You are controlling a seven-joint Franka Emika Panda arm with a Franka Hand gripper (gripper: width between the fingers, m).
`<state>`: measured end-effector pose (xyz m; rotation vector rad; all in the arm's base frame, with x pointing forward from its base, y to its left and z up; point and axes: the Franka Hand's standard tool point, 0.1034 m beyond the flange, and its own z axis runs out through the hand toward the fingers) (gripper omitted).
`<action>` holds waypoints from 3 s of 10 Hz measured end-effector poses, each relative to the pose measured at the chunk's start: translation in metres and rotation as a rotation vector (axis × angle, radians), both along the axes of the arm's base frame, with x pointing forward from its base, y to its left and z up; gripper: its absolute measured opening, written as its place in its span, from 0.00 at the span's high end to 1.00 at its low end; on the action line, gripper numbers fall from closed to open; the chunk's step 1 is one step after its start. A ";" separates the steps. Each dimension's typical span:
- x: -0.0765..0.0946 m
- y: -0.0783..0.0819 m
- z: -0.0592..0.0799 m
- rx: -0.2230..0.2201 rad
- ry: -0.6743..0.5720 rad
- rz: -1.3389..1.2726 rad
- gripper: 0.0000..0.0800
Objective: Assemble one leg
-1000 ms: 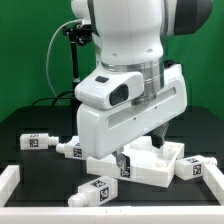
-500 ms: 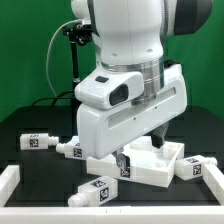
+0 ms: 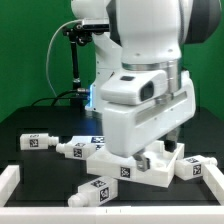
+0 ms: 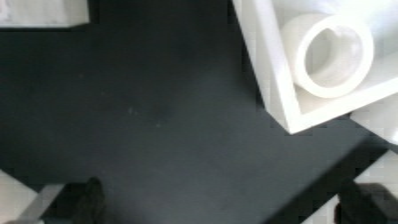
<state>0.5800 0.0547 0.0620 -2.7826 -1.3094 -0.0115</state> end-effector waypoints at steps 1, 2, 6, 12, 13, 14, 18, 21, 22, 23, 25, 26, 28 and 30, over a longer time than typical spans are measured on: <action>0.000 0.016 0.001 -0.009 -0.016 0.000 0.19; -0.001 0.015 0.000 -0.006 -0.015 0.011 0.19; -0.001 0.014 -0.001 -0.008 -0.013 0.013 0.19; -0.032 0.060 0.003 -0.011 -0.020 0.108 0.19; -0.032 0.060 0.003 -0.010 -0.019 0.108 0.19; -0.032 0.060 0.002 -0.011 -0.018 0.108 0.19; -0.060 0.060 -0.015 -0.004 -0.064 0.297 0.19; -0.071 0.069 -0.031 -0.002 -0.054 0.381 0.19; -0.071 0.071 -0.032 -0.001 -0.052 0.382 0.19; -0.074 0.074 -0.037 0.003 -0.045 0.386 0.19; -0.075 0.076 -0.036 0.005 -0.063 0.387 0.19; -0.075 0.075 -0.036 0.005 -0.065 0.387 0.19; -0.073 0.075 -0.036 0.007 -0.081 0.384 0.19; -0.071 0.074 -0.035 0.007 -0.087 0.375 0.19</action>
Offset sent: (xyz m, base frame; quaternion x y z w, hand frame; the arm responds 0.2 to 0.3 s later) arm 0.0000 0.0000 0.0000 0.0000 0.0000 0.0000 1.0000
